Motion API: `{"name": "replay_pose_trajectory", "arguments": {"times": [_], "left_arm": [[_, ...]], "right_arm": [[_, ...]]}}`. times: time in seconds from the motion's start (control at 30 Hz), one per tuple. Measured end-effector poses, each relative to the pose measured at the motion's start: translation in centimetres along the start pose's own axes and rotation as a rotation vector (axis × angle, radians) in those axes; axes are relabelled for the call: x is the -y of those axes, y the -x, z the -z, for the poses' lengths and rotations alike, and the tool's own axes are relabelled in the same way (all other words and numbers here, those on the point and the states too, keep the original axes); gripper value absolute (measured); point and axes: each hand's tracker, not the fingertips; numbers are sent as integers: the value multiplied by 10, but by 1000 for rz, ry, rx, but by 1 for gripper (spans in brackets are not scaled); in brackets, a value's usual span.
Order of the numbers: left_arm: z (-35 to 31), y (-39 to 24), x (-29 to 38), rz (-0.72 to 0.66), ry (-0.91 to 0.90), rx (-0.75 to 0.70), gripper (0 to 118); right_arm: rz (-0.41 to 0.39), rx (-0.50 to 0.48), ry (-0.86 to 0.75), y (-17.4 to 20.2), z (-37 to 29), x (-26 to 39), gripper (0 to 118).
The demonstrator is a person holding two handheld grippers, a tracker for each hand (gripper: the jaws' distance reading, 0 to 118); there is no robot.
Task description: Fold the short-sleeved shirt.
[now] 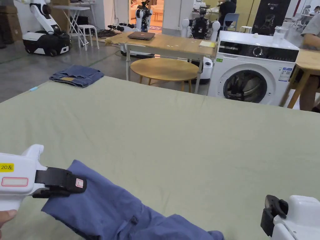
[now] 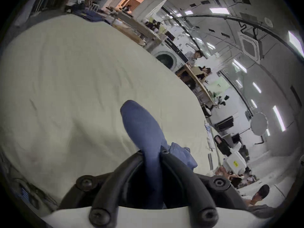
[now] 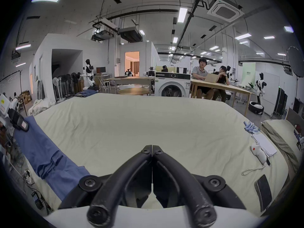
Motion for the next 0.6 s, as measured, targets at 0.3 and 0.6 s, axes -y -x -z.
{"name": "replay_pose_trajectory", "arguments": {"times": [0.3, 0.6], "left_arm": [[42, -83, -9, 236, 127, -80, 2], [110, -149, 12, 356, 279, -41, 2]], "right_arm": [[10, -18, 12, 0, 2, 4, 0], [10, -4, 32, -7, 0, 12, 0]]}}
